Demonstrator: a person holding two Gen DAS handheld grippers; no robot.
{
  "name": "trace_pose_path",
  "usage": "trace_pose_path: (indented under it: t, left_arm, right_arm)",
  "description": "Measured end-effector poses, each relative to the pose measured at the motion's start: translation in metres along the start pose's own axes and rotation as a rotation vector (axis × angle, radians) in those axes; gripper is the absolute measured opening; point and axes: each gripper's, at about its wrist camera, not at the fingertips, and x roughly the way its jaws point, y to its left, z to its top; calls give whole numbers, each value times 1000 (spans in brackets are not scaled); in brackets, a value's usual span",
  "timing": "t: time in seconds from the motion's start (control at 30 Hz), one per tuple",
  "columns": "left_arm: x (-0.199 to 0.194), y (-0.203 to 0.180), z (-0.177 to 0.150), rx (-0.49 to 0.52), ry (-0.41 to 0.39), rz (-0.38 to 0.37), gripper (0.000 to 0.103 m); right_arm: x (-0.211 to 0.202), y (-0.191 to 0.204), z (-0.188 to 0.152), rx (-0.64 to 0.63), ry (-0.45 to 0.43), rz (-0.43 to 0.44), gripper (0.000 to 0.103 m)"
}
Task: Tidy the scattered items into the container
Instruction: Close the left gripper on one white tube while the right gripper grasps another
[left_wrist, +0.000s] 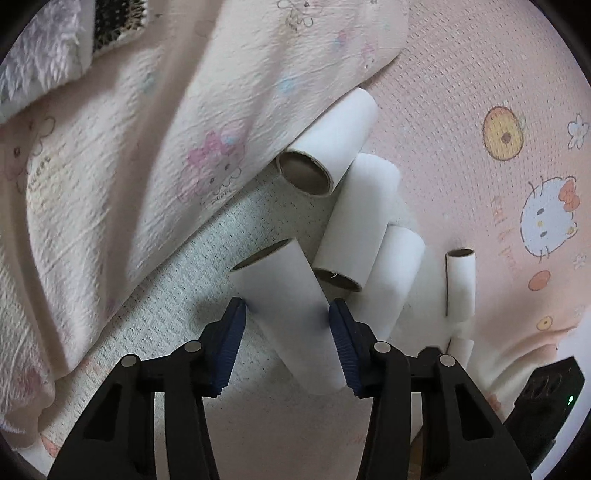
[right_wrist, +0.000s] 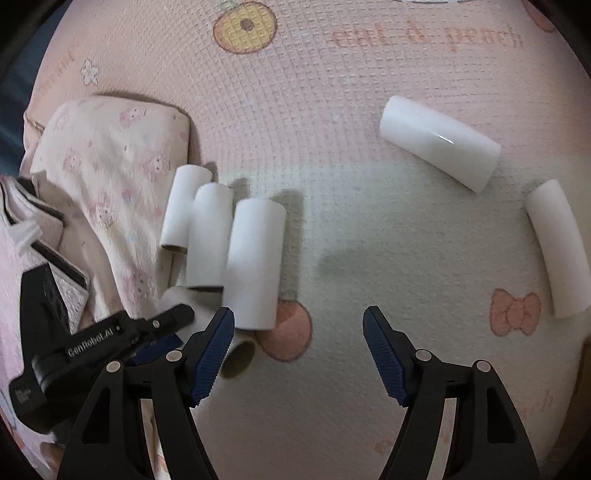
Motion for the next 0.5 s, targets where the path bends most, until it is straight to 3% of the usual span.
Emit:
trace_pose_path:
  t: [0.27, 0.5]
  left_arm:
    - [1, -7, -3, 53, -19, -2, 51]
    - [7, 0, -1, 31, -15, -69, 51]
  right_arm:
    - [19, 22, 10, -79, 11, 1, 70]
    - [37, 16, 4, -7, 53, 29, 54]
